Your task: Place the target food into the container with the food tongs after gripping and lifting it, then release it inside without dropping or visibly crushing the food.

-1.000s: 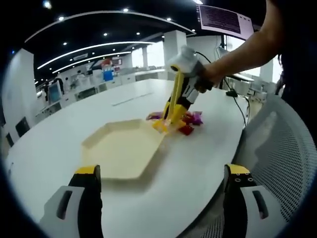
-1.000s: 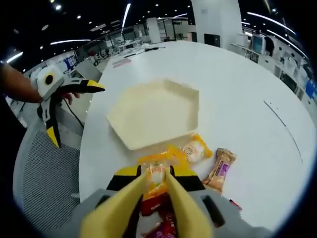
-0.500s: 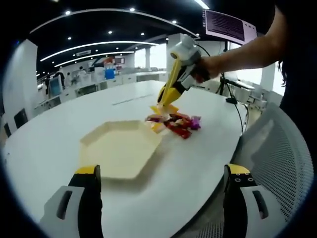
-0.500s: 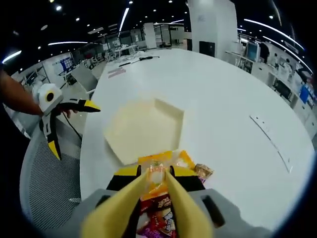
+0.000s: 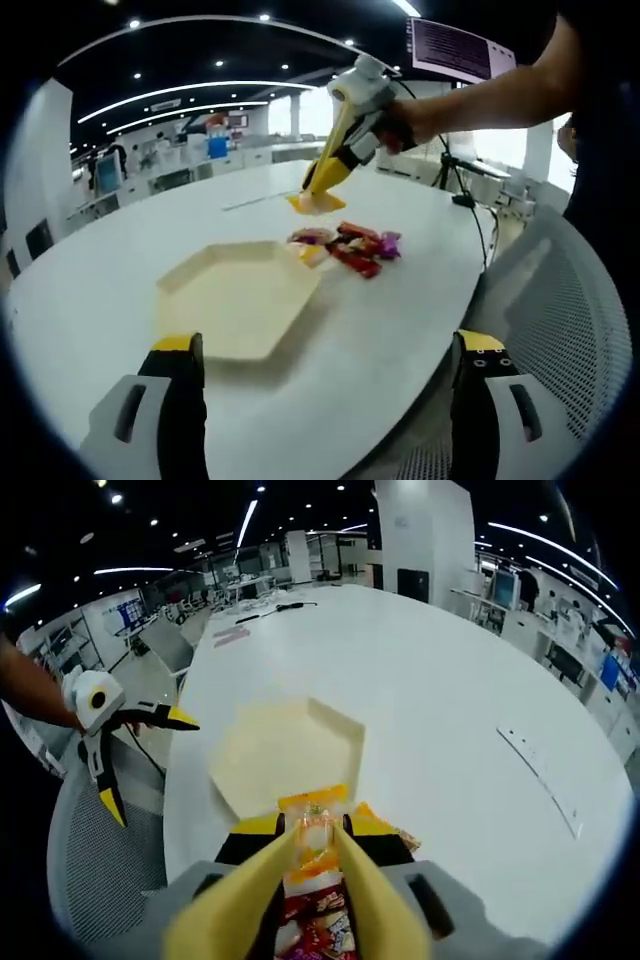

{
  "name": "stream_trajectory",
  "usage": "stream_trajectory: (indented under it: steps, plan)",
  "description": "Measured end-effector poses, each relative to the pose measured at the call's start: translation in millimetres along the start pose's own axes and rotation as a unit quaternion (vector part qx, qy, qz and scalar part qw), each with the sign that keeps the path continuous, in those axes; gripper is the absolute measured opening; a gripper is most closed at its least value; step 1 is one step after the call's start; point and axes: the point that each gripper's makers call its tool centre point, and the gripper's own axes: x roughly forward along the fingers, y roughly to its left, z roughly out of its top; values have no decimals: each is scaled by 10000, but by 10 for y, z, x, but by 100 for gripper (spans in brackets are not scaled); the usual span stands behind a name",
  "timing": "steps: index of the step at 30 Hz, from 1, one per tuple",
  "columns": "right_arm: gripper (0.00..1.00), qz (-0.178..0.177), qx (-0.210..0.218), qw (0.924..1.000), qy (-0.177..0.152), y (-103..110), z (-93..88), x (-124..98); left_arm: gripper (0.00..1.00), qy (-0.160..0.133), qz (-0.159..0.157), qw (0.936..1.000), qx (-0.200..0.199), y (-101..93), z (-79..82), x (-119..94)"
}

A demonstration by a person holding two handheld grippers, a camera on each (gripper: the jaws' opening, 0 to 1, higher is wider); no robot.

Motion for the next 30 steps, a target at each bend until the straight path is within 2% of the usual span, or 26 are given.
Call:
stream_trajectory:
  steps: [9, 18, 20, 21, 23, 30]
  plan:
    - [22, 37, -89, 9998, -145, 63, 313, 129, 99, 58, 4, 10000, 31, 5, -28, 11]
    - [22, 170, -225, 9995, -141, 206, 561, 391, 99, 32, 65, 10000, 47, 30, -12, 6]
    - [22, 198, -253, 9994, -143, 218, 607, 457, 95, 376, 238, 9983, 387, 98, -124, 2]
    - [22, 204, -267, 9993, -144, 231, 628, 473, 94, 445, 250, 9975, 492, 93, -144, 6]
    - [22, 236, -249, 9993, -142, 240, 694, 531, 95, 252, 134, 9990, 355, 31, -77, 17]
    - [23, 271, -359, 9989, -149, 276, 888, 658, 96, 259, 175, 9991, 285, 61, -84, 6]
